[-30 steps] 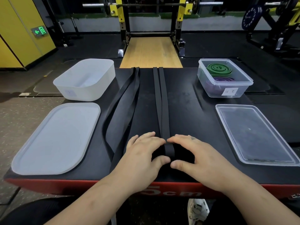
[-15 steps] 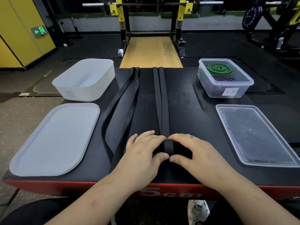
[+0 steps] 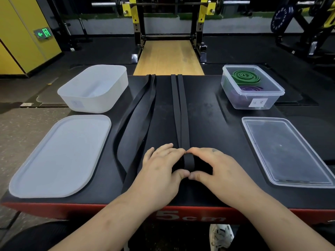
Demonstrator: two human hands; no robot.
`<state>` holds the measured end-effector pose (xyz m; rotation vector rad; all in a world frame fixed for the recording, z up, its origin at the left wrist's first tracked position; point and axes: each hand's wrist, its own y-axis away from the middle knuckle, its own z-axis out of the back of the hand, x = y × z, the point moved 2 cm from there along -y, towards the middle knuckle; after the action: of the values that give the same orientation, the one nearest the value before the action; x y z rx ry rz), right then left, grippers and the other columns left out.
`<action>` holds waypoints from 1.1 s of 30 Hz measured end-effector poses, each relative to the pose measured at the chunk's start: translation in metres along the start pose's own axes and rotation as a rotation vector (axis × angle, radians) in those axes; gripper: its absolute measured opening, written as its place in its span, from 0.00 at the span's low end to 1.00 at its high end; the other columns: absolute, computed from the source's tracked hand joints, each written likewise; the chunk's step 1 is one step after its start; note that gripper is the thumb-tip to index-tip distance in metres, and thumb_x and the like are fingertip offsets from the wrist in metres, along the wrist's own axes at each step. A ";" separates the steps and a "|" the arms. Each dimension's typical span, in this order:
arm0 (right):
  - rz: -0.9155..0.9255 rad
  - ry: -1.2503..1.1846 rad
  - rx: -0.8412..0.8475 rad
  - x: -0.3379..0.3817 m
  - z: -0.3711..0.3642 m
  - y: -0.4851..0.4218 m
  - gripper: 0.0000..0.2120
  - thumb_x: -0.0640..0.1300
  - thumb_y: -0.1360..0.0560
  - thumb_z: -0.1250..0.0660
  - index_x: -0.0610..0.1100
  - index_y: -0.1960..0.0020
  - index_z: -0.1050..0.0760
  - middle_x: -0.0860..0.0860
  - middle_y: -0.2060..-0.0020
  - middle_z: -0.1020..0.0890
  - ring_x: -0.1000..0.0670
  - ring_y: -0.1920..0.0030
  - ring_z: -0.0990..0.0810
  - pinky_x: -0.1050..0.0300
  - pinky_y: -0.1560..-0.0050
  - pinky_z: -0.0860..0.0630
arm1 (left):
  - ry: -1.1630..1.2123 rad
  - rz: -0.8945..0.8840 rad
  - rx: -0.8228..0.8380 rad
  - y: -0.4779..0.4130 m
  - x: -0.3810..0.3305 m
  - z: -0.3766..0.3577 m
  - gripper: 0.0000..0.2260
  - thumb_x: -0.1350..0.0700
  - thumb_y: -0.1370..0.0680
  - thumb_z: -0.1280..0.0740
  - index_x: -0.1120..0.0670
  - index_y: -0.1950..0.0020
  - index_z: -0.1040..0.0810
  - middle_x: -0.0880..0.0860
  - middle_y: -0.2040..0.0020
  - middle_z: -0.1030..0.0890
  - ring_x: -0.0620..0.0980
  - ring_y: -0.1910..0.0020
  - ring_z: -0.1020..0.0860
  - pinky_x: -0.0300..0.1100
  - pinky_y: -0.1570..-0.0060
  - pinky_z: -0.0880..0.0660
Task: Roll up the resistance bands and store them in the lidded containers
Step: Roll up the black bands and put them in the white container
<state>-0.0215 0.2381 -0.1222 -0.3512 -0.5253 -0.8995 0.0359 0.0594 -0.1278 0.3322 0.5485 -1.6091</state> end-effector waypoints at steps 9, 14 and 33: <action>0.067 0.009 0.050 0.002 -0.001 0.023 0.23 0.58 0.24 0.28 0.66 0.31 0.28 0.80 0.42 0.34 0.84 0.36 0.49 0.79 0.31 0.52 | 0.019 -0.076 0.039 0.028 -0.005 0.004 0.21 0.44 0.18 0.36 0.44 0.26 0.31 0.35 0.29 0.30 0.31 0.23 0.52 0.43 0.21 0.58; 0.048 0.018 0.068 0.002 -0.001 0.031 0.27 0.60 0.26 0.26 0.67 0.29 0.31 0.83 0.40 0.37 0.78 0.29 0.48 0.74 0.26 0.50 | 0.022 -0.072 0.068 0.035 -0.010 0.006 0.22 0.44 0.18 0.37 0.41 0.24 0.35 0.33 0.26 0.38 0.29 0.24 0.58 0.40 0.22 0.64; 0.021 -0.019 0.060 -0.002 0.001 0.021 0.26 0.60 0.24 0.28 0.69 0.29 0.31 0.83 0.42 0.37 0.81 0.32 0.49 0.73 0.31 0.47 | 0.044 -0.016 0.060 0.025 -0.004 0.006 0.23 0.41 0.19 0.36 0.38 0.24 0.34 0.29 0.30 0.33 0.23 0.27 0.55 0.40 0.22 0.55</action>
<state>-0.0058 0.2524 -0.1237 -0.3108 -0.5639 -0.8596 0.0622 0.0586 -0.1241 0.4095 0.5387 -1.6390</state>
